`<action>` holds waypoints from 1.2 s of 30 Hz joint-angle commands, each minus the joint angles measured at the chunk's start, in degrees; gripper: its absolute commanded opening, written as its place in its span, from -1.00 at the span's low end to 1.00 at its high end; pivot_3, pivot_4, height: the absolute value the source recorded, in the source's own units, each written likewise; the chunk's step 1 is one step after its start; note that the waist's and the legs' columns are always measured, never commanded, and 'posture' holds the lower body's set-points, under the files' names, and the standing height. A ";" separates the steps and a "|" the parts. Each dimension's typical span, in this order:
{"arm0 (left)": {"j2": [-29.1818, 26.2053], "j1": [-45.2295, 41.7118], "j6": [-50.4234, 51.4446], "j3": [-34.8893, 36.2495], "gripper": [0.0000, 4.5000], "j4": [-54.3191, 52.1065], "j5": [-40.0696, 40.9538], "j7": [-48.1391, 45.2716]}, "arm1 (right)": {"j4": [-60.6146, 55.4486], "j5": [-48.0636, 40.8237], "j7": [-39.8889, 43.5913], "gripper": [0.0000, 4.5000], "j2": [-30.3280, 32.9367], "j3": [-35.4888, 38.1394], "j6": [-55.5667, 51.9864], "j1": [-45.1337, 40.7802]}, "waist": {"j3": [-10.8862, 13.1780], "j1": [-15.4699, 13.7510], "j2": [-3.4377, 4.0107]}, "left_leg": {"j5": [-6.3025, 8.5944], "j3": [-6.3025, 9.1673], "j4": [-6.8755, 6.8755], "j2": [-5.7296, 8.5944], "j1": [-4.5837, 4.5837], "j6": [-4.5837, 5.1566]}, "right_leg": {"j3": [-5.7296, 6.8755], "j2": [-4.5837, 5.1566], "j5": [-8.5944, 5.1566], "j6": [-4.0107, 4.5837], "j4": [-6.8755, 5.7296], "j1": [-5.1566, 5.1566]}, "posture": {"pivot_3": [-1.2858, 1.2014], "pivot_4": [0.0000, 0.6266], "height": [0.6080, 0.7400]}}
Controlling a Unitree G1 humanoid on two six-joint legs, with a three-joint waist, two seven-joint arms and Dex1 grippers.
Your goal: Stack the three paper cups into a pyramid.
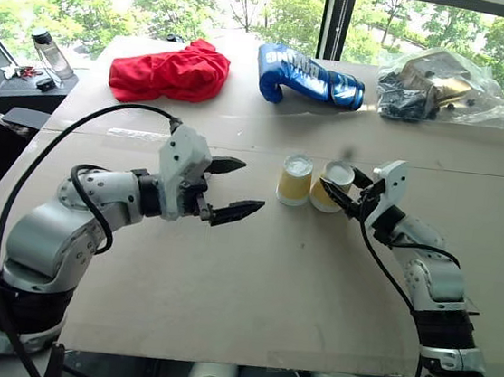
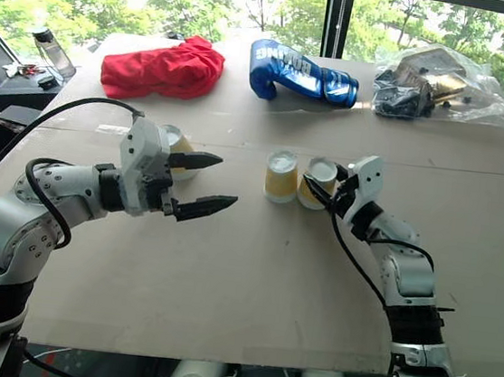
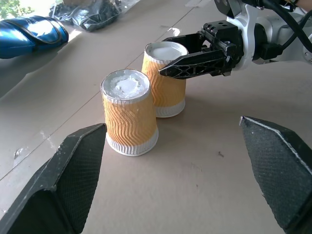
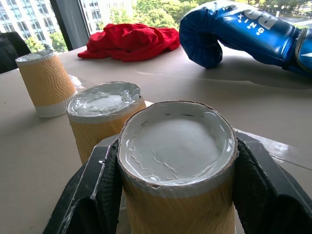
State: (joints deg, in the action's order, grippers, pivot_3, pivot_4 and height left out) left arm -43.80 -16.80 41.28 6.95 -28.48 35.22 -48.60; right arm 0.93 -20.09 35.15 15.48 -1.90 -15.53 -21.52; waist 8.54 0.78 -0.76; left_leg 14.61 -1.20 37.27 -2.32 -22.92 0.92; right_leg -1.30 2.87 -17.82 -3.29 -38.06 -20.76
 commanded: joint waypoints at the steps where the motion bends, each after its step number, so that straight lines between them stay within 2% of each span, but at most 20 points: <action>1: -0.77 -0.23 -0.56 1.56 1.00 -2.03 0.99 0.32 | -0.87 0.04 0.83 0.00 -0.01 -0.34 -0.21 -1.52 | 0.00 0.01 0.00 | 0.00 0.00 0.00 0.00 0.00 0.00 | 0.00 0.00 0.00 0.00 0.00 0.00 | 0.03 -0.52 1.00; 2: -0.77 -0.25 -0.64 1.56 1.00 -1.95 0.99 0.32 | -0.94 -0.14 1.18 0.00 0.07 -0.48 -0.93 -1.66 | 0.00 0.02 0.00 | 0.00 0.00 0.00 0.00 0.00 0.00 | 0.00 0.00 0.00 0.00 -0.01 0.00 | 0.03 -0.52 1.00; 4: -0.75 -0.22 -0.77 1.52 1.00 -1.87 0.97 0.31 | -0.99 0.20 1.29 0.45 0.08 -0.49 -0.87 -1.81 | 0.00 0.05 0.00 | 0.00 0.00 0.00 0.00 0.00 0.00 | 0.00 0.00 0.00 0.00 -0.01 0.00 | 0.03 -0.52 1.00; 5: -0.73 -0.20 -0.81 1.51 1.00 -1.85 0.96 0.31 | -0.93 0.41 1.17 0.57 0.01 -0.40 -0.65 -1.84 | 0.00 0.09 0.00 | 0.00 0.00 0.00 0.00 0.00 0.00 | 0.00 -0.01 0.00 0.00 -0.01 0.00 | 0.03 -0.52 1.00; 6: -0.68 -0.21 -0.85 1.48 1.00 -1.81 0.94 0.34 | -0.79 0.63 1.12 0.83 -0.01 -0.32 -0.38 -1.92 | 0.00 0.09 0.00 | 0.00 0.00 -0.01 0.00 0.00 0.00 | -0.01 -0.01 0.00 0.00 -0.01 -0.01 | 0.03 -0.52 1.00; 7: -0.65 -0.20 -0.90 1.47 1.00 -1.78 0.92 0.36 | -0.60 0.89 0.99 0.96 -0.08 -0.21 0.07 -2.03 | 0.00 0.06 0.00 | 0.00 0.00 -0.01 0.00 0.00 0.00 | 0.00 -0.01 0.00 0.00 -0.01 -0.02 | 0.03 -0.52 1.00; 12: -0.14 0.26 -1.10 1.64 1.00 -1.81 0.99 0.85 | -0.62 0.57 1.07 0.96 -0.05 1.08 1.19 -2.48 | 0.00 0.07 0.00 | 0.00 -0.01 -0.02 0.00 0.00 0.00 | -0.01 -0.01 0.00 0.00 -0.01 -0.02 | 0.03 -0.52 1.00; 16: 1.59 3.36 -2.60 4.34 1.00 -3.05 2.41 2.01 | -5.27 -2.87 3.18 0.96 1.92 3.94 0.80 0.27 | 0.00 0.03 0.00 | 0.00 -0.01 -0.04 -0.02 0.00 0.00 | -0.01 0.01 0.00 0.00 0.01 -0.02 | 0.03 -0.52 1.00; 25: 15.63 15.61 -14.27 14.03 1.00 -5.07 -1.01 15.64 | -16.07 -14.15 12.86 0.96 11.12 10.36 -2.55 6.72 | 0.00 -0.05 -0.01 | 0.03 -0.01 -0.06 -0.14 -0.01 0.04 | 0.02 0.15 0.01 0.00 0.02 0.00 | 0.03 -0.52 1.00; 28: 19.09 16.15 -18.22 14.25 1.00 -1.13 -6.24 21.62 | -19.01 -19.40 18.52 0.96 15.14 12.26 -4.52 10.09 | -0.01 -0.42 -0.01 | 0.03 0.02 -0.06 -0.12 0.03 0.05 | 0.01 0.18 0.01 0.00 0.03 0.08 | 0.03 -0.52 1.00; 30: 19.74 15.37 -23.35 12.09 1.00 3.20 -13.36 24.75 | -20.98 -23.01 22.33 0.96 17.61 13.49 -6.07 13.48 | -0.03 -0.51 -0.07 | 0.03 0.09 -0.06 -0.07 0.05 0.06 | 0.02 0.20 0.01 0.00 0.06 0.17 | 0.03 -0.52 1.00; 32: 21.84 13.72 -27.54 11.15 1.00 6.82 -16.71 27.69 | -21.50 -23.42 25.51 0.96 17.10 14.48 -1.93 15.81 | -0.05 -0.73 -0.09 | 0.03 0.10 -0.06 0.01 0.05 0.06 | 0.07 0.18 0.01 0.00 0.08 0.18 | 0.03 -0.52 1.00; 36: 23.50 12.57 -33.22 8.88 1.00 12.84 -21.53 29.37 | -22.90 -24.90 26.22 0.96 17.68 15.18 -1.94 17.96 | -0.06 -0.41 -0.11 | 0.03 0.01 -0.02 0.01 0.05 0.06 | 0.05 0.21 0.01 -0.01 0.07 0.17 | 0.03 -0.52 1.00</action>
State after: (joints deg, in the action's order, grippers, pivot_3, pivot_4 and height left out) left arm -20.25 -3.64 11.22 16.09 -16.27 15.71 -20.12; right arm -19.40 -43.39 60.77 32.53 11.61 -18.43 -3.36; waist 8.48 0.36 -0.87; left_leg 14.65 -1.20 37.25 -2.32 -22.87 0.98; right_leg -1.26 3.08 -17.80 -3.30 -37.98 -20.59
